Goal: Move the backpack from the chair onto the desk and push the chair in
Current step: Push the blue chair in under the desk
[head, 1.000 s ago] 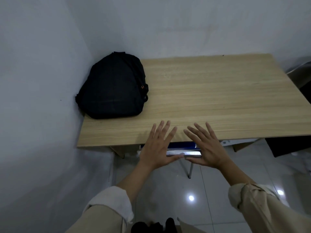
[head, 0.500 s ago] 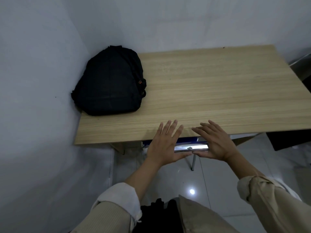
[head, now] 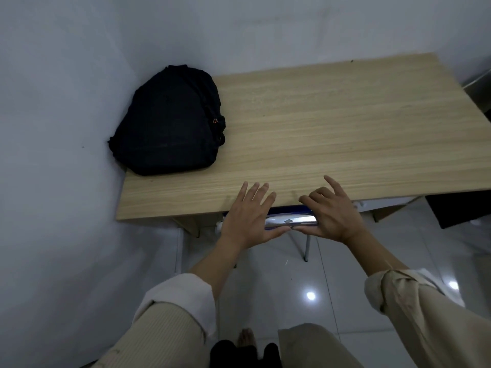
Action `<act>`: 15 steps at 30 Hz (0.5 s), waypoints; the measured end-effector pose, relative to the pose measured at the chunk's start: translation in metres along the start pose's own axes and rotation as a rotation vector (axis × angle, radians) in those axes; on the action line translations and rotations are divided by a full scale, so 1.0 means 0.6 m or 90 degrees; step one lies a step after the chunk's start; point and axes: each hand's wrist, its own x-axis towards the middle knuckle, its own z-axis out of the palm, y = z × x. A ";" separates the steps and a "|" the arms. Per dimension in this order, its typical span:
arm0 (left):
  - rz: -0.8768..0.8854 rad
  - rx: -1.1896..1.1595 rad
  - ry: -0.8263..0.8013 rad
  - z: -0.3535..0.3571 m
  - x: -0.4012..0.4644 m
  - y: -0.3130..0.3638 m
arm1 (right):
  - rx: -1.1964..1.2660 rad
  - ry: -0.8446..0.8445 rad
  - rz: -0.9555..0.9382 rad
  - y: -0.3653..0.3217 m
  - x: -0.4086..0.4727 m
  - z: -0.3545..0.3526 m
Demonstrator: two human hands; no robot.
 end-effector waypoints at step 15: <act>-0.047 0.061 0.013 -0.004 -0.008 0.017 | 0.071 -0.045 0.364 -0.113 -0.060 -0.016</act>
